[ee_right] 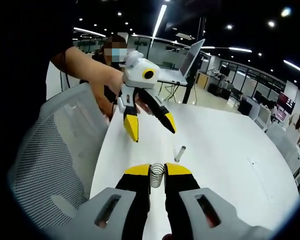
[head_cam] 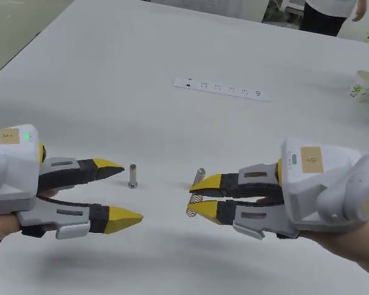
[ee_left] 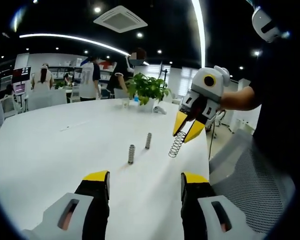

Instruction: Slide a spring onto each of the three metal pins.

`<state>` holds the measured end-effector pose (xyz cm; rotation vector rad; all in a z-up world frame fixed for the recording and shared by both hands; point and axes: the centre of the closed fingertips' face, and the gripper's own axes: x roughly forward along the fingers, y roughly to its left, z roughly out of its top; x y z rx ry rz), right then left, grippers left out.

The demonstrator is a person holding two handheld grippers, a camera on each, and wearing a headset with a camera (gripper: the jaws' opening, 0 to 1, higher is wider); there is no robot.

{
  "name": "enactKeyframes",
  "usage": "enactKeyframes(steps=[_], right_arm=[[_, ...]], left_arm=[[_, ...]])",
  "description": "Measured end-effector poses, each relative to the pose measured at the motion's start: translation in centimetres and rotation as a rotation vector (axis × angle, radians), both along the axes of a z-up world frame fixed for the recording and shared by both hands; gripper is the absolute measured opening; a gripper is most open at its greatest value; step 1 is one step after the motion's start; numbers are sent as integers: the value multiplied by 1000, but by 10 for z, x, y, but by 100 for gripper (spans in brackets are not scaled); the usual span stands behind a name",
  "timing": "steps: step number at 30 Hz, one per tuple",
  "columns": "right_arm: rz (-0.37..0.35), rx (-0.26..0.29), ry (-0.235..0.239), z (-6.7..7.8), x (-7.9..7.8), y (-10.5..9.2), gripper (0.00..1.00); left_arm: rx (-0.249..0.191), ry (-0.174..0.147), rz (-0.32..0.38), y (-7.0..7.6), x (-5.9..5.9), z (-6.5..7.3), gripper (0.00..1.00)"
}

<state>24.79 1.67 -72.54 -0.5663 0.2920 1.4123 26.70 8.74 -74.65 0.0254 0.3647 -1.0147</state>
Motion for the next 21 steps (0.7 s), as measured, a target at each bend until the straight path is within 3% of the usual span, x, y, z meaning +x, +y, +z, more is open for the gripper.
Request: enactKeyframes(steps=[9,21], right_arm=[[7,-3,0,0,0,2,7],[23,-10,-9,0,6,12,7]], left_arm=[[7,0,59,14,2,-5,69],[7,1,103,23,3,-7,87]])
